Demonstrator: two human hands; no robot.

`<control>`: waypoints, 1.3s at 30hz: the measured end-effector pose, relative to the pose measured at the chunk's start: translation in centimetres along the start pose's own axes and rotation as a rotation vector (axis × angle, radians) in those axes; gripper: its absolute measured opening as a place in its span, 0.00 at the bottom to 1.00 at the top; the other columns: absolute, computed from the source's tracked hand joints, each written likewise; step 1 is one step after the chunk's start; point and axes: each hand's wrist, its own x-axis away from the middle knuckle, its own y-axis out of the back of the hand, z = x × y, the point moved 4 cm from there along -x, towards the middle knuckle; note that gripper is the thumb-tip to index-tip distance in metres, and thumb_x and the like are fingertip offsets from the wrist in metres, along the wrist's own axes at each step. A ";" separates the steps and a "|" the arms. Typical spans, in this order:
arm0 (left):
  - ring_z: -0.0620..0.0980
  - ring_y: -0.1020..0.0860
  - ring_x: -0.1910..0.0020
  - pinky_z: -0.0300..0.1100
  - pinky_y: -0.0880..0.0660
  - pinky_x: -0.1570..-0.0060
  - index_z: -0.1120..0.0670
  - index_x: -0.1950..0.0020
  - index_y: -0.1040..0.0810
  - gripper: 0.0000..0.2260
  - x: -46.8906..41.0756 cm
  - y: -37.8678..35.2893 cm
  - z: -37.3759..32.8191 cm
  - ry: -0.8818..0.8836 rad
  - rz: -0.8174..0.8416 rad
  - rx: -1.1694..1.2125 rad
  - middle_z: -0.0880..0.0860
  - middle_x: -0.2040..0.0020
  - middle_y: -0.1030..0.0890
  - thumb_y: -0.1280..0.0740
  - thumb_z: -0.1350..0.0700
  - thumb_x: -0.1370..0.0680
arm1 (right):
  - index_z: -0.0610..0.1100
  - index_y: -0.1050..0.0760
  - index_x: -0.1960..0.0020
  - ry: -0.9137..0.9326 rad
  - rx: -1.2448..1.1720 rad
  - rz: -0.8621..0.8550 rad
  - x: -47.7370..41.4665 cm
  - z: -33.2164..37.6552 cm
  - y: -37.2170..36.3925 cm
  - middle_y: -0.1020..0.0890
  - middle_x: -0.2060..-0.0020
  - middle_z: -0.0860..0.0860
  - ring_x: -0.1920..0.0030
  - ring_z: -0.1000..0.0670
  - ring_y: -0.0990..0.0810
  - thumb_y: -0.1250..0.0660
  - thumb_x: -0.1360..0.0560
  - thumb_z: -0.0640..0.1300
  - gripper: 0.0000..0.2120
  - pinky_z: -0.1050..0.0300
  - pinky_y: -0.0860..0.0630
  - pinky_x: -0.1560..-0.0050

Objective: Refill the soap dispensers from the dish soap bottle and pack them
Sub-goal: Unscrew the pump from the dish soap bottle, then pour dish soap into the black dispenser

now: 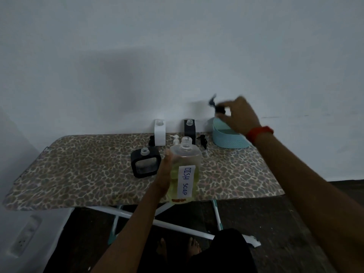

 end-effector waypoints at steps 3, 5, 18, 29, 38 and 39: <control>0.50 0.16 0.51 0.42 0.21 0.55 0.54 0.39 0.25 0.30 -0.4 0.1 -0.6 -0.029 -0.016 0.031 0.52 0.52 0.14 0.49 0.33 0.24 | 0.51 0.18 0.41 -0.119 0.228 0.335 3.0 -5.3 -6.7 0.19 0.48 0.39 0.50 0.38 0.21 0.32 0.23 0.50 0.12 0.49 0.24 0.46; 0.56 0.18 0.46 0.49 0.22 0.50 0.54 0.36 0.25 0.37 -0.8 0.0 -0.7 -0.020 -0.001 0.064 0.56 0.46 0.16 0.40 0.25 0.31 | 0.50 0.19 0.40 -0.140 0.285 0.458 5.2 -7.5 -9.8 0.19 0.46 0.40 0.46 0.39 0.21 0.33 0.22 0.49 0.12 0.48 0.24 0.43; 0.61 0.21 0.42 0.56 0.25 0.43 0.56 0.34 0.26 0.47 -1.9 -0.3 0.5 0.032 -0.015 0.104 0.60 0.42 0.19 0.34 0.22 0.39 | 0.44 0.24 0.31 -0.246 -0.129 0.245 8.5 -7.4 -12.3 0.20 0.36 0.43 0.35 0.42 0.25 0.30 0.22 0.49 0.21 0.51 0.29 0.37; 0.55 0.17 0.53 0.46 0.21 0.57 0.54 0.39 0.20 0.41 -1.1 -3.4 -3.7 -0.011 0.269 0.320 0.59 0.49 0.17 0.31 0.25 0.39 | 0.50 0.24 0.35 0.001 -1.140 0.451 10.4 8.3 -5.9 0.16 0.41 0.52 0.40 0.49 0.18 0.31 0.24 0.47 0.17 0.55 0.21 0.42; 0.69 0.29 0.33 0.63 0.34 0.31 0.63 0.29 0.30 0.46 -1.4 -3.3 -4.9 -0.127 -0.041 0.241 0.69 0.33 0.27 0.35 0.27 0.31 | 0.41 0.27 0.33 -0.136 -1.406 0.022 11.2 10.7 -5.6 0.18 0.39 0.41 0.39 0.41 0.19 0.28 0.28 0.49 0.25 0.48 0.21 0.39; 0.68 0.30 0.32 0.63 0.35 0.30 0.62 0.29 0.30 0.45 -1.4 -3.2 -5.0 -0.138 -0.093 0.215 0.69 0.33 0.28 0.36 0.26 0.30 | 0.42 0.26 0.35 -0.139 -1.425 0.021 11.0 10.8 -5.4 0.18 0.40 0.41 0.40 0.41 0.18 0.28 0.28 0.49 0.25 0.48 0.21 0.41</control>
